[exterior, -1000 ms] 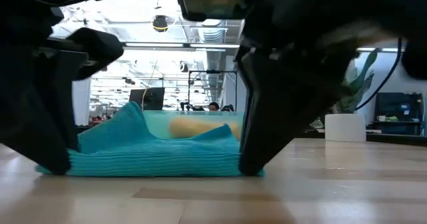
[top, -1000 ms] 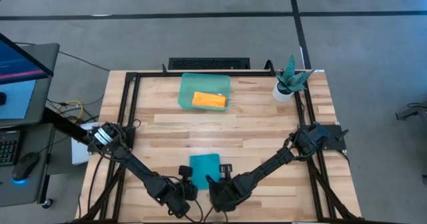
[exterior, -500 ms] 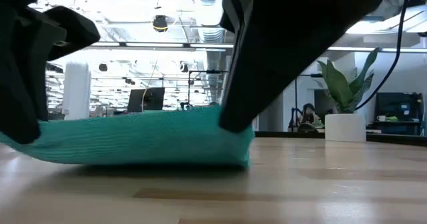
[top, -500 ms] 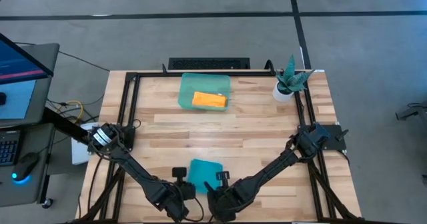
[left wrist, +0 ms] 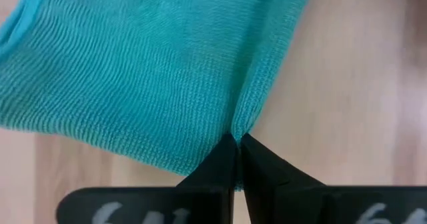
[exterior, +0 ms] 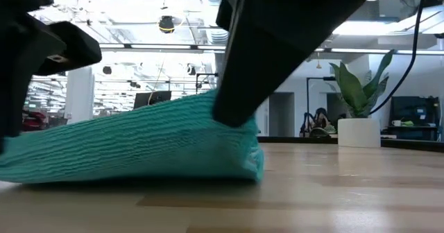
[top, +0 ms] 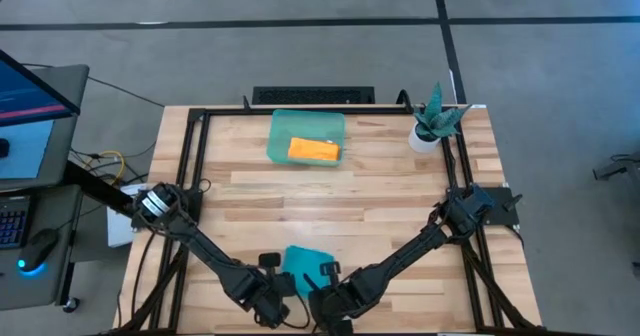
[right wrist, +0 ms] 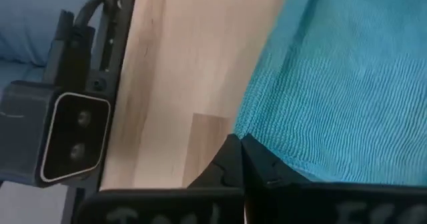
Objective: Roll microfiber towels into tight, uniform cylinder then place into a basket
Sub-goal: Roll the blue microfiber towel
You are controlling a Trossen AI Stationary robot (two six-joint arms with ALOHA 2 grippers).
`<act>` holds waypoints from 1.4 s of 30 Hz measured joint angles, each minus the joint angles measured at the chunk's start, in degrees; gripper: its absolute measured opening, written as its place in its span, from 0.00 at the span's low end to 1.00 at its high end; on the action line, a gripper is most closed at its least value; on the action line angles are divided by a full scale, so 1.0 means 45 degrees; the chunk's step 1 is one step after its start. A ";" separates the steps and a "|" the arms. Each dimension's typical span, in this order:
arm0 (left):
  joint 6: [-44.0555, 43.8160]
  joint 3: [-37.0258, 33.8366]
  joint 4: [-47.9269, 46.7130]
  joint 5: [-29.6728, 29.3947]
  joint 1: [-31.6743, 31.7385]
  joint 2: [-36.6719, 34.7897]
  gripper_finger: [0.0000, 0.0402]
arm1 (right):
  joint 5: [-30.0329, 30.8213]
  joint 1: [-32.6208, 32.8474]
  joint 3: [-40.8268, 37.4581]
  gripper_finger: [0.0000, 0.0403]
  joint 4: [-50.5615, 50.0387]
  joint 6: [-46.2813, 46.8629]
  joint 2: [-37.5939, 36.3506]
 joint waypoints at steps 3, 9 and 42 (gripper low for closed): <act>-0.0100 -0.0010 -0.0300 0.0081 0.0317 0.0000 0.01 | 0.0470 0.0005 0.0000 0.02 0.0039 -0.0095 0.0000; -0.0107 -0.0015 -0.0505 0.0076 0.0587 0.0000 0.01 | 0.1360 0.0005 0.0000 0.02 -0.0634 -0.0098 0.0000; 0.1481 -0.0044 0.0002 0.0175 0.0354 0.0000 0.01 | 0.3022 -0.0494 0.0000 0.02 -0.1414 0.2018 -0.0039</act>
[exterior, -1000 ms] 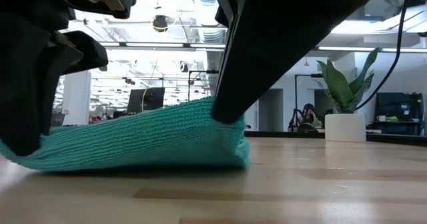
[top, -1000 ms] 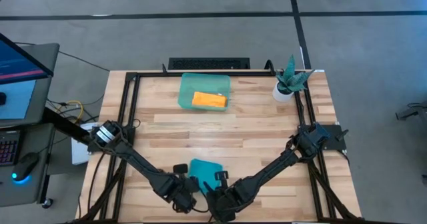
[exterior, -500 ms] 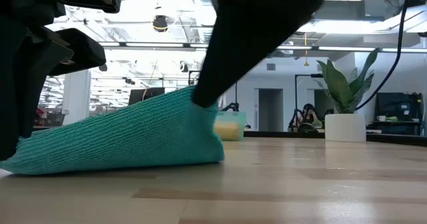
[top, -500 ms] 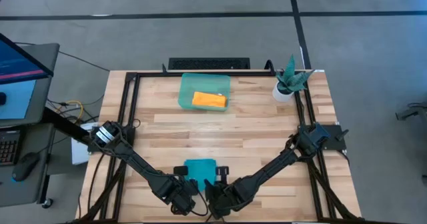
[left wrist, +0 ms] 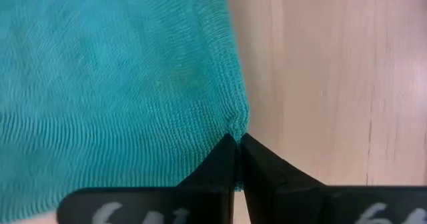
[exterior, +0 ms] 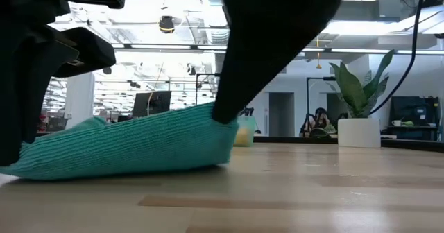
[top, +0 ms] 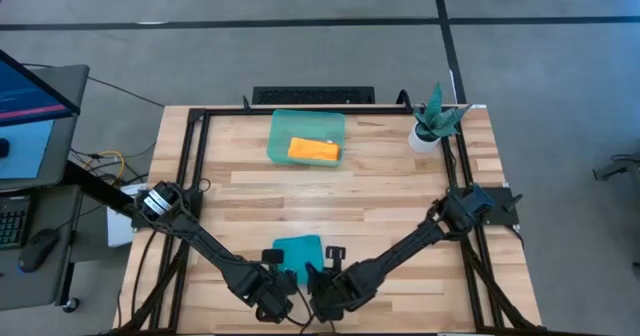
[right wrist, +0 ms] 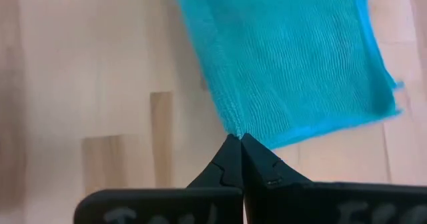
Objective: Roll microfiber towels into tight, uniform cylinder then place into a basket
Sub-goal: Roll the blue microfiber towel
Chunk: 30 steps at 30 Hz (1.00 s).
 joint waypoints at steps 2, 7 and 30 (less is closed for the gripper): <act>0.0005 0.0000 -0.0013 -0.0150 0.0000 0.0000 0.02 | -0.0005 0.0062 0.0000 0.02 0.0000 0.0000 -0.0004; 0.0005 0.0000 -0.0075 -0.0206 -0.0002 0.0000 0.10 | -0.0031 0.0110 0.0000 0.02 -0.0010 0.0000 -0.0005; -0.0316 0.0034 0.0165 -0.0028 -0.0606 -0.0013 0.01 | -0.1622 0.0424 0.0000 0.02 0.0405 -0.0356 -0.0005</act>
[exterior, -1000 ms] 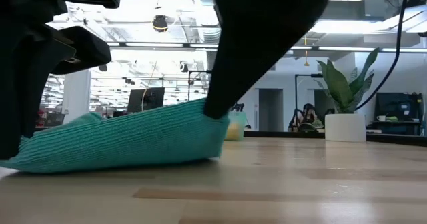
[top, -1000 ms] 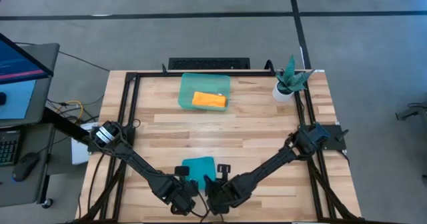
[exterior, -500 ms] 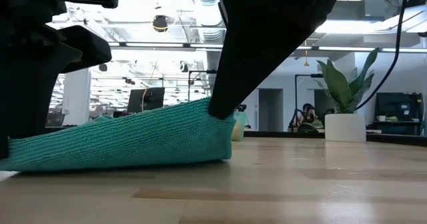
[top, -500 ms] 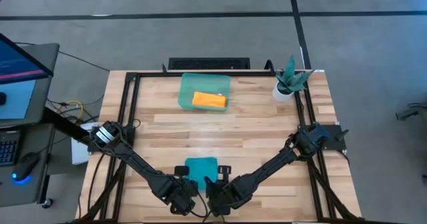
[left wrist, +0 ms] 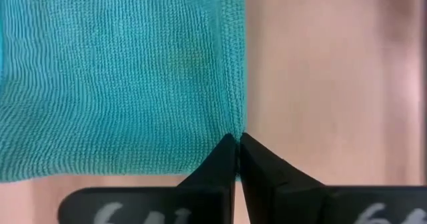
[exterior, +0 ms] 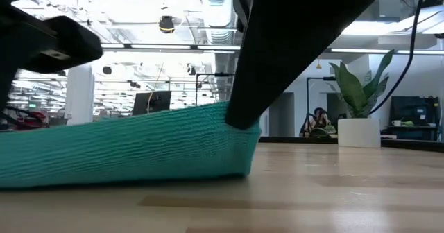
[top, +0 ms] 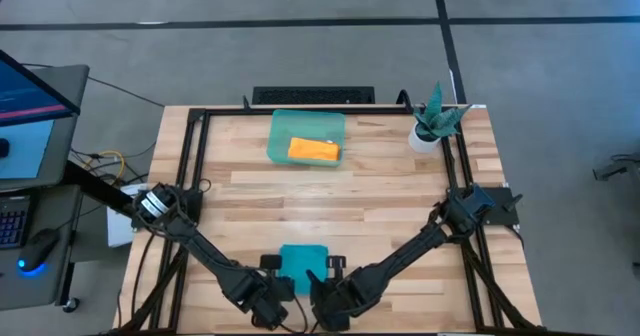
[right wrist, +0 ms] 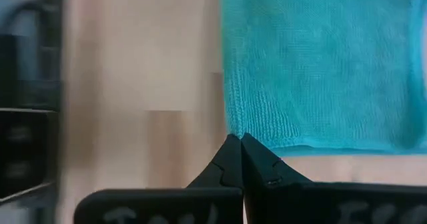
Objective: Roll microfiber towels into tight, uniform cylinder then place into a basket
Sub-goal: Roll the blue microfiber towel
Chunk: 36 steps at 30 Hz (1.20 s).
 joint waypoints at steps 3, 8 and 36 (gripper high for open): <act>-0.0372 0.0006 0.0113 0.0364 -0.0234 -0.0007 0.01 | -0.0661 0.0096 0.0001 0.02 0.0702 -0.0419 0.0000; -0.1287 0.0010 -0.0027 0.1240 -0.0118 -0.0011 0.00 | -0.0125 -0.0024 0.0005 0.02 0.0721 -0.0501 0.0000; -0.2851 -0.0039 -0.1950 -0.1808 0.0110 -0.0796 0.00 | 0.2040 -0.1028 -0.0876 0.02 0.0190 0.2487 0.0000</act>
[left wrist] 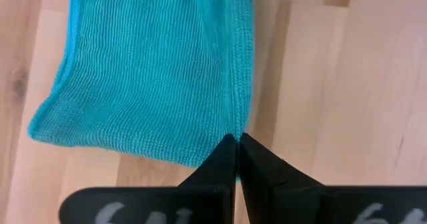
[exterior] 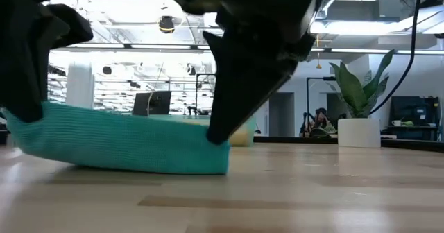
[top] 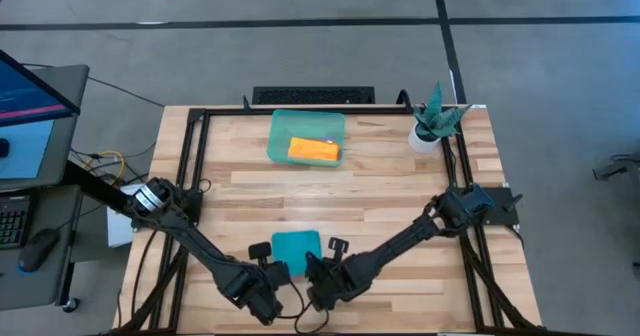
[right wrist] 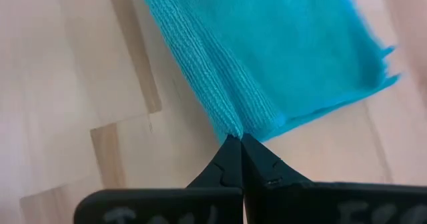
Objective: Roll microfiber towels into tight, uniform cylinder then place into a basket
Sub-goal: Roll the blue microfiber towel
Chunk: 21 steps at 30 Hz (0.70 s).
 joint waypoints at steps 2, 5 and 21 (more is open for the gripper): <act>-0.0034 0.0000 -0.0068 -0.0051 0.0137 0.0003 0.00 | -0.0323 -0.0149 -0.0204 0.02 0.0153 0.0272 0.0000; -0.0244 0.0000 -0.0484 -0.0129 0.0405 0.0003 0.00 | -0.0467 -0.0351 -0.0593 0.02 0.0410 0.0308 0.0005; -0.0447 0.0000 -0.1028 -0.0095 0.0559 0.0003 0.04 | -0.1455 -0.1352 -0.0754 0.02 0.0755 0.1313 0.0000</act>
